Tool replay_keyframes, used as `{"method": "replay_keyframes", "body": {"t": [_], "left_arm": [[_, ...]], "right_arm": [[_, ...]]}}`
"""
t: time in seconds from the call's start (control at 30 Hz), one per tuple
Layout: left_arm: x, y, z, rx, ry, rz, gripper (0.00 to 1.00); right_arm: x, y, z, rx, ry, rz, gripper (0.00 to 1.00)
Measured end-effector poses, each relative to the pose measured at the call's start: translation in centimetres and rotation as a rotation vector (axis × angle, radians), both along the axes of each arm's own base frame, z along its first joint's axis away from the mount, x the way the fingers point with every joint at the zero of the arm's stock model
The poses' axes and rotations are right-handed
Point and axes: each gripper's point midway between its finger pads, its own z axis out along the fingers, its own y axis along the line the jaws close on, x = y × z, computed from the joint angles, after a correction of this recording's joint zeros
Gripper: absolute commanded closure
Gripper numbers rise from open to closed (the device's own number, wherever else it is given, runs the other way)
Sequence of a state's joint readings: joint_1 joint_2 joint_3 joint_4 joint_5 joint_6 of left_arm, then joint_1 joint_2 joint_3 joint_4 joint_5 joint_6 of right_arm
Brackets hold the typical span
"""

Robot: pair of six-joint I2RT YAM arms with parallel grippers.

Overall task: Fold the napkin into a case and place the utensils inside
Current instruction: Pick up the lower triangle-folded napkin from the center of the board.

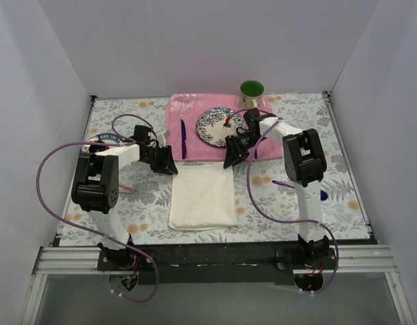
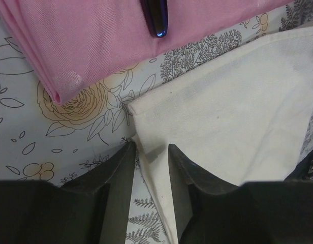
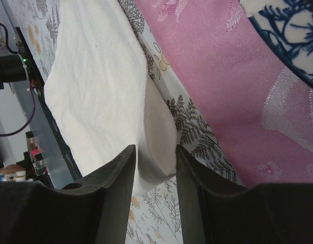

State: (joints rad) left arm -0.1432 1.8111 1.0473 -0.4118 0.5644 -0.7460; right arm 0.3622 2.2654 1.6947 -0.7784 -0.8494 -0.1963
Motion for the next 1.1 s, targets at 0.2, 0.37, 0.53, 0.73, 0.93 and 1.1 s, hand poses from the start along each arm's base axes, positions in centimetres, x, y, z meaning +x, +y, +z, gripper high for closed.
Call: {"method": "replay_keyframes", "body": {"t": [0.2, 0.37, 0.53, 0.73, 0.93, 1.1], "left_arm": [[0.2, 0.2, -0.2, 0.017, -0.002, 0.013, 0.72], [0.4, 0.1, -0.3, 0.014, -0.001, 0.015, 0.80], [0.5, -0.9, -0.6, -0.005, -0.002, -0.008, 1.00], [0.5, -1.2, -0.5, -0.008, -0.004, -0.016, 1.00], [0.3, -0.9, -0.1, 0.009, -0.039, -0.040, 1.00], [-0.7, -0.6, 0.6, 0.025, -0.101, -0.105, 1.00]], "right_arm": [[0.3, 0.3, 0.5, 0.020, -0.011, 0.002, 0.69], [0.4, 0.4, 0.5, 0.025, -0.017, 0.004, 0.81], [0.5, 0.4, 0.6, 0.027, -0.027, 0.009, 0.94], [1.3, 0.6, 1.2, 0.039, -0.062, 0.022, 0.99], [1.5, 0.6, 1.4, 0.052, -0.102, 0.056, 0.99], [1.3, 0.4, 1.8, 0.065, -0.149, 0.094, 0.99]]}}
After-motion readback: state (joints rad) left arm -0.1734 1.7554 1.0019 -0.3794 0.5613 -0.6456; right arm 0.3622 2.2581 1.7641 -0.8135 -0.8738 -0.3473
